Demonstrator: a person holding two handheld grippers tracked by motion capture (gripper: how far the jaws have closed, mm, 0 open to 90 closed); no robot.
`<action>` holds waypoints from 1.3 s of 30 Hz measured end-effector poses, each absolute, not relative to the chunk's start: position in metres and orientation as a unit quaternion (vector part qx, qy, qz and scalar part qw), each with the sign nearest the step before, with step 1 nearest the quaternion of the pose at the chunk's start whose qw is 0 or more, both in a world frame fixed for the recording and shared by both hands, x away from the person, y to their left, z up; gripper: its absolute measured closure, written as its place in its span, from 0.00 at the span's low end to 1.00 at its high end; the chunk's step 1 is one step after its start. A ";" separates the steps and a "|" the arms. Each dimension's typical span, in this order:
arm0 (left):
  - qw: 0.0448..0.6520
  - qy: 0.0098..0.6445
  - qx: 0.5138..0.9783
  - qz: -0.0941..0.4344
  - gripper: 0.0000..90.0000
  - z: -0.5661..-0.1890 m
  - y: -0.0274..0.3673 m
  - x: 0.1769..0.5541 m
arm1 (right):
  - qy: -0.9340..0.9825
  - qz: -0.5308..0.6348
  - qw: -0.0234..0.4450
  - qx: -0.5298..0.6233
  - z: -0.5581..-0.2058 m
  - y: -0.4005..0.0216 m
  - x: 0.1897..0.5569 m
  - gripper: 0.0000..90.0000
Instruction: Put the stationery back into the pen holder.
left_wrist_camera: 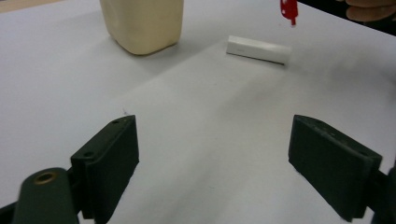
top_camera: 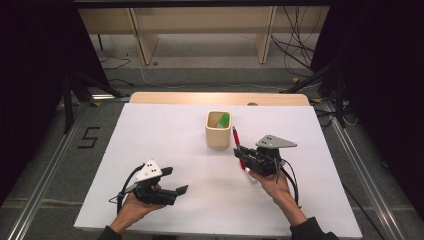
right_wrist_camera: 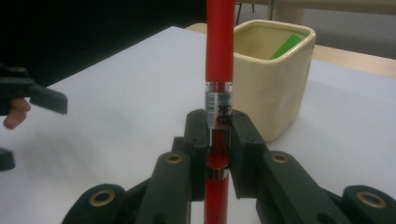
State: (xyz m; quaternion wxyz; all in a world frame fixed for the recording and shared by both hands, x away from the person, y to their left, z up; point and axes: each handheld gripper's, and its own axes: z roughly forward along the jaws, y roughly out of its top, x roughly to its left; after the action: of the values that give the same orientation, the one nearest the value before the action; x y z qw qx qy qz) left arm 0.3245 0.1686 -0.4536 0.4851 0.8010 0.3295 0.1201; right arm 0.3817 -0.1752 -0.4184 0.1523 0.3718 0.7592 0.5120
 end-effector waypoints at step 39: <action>0.502 0.345 0.778 0.153 0.17 -0.456 0.183 0.321 | 0.714 0.541 0.152 0.417 -0.362 -0.129 0.469 0.88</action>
State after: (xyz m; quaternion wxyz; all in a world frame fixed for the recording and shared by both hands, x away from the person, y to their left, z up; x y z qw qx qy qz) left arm 0.3213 0.1828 -0.4563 0.5015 0.7784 0.3452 0.1529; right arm 0.4689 -0.1291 -0.3625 0.1520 0.4173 0.7142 0.5410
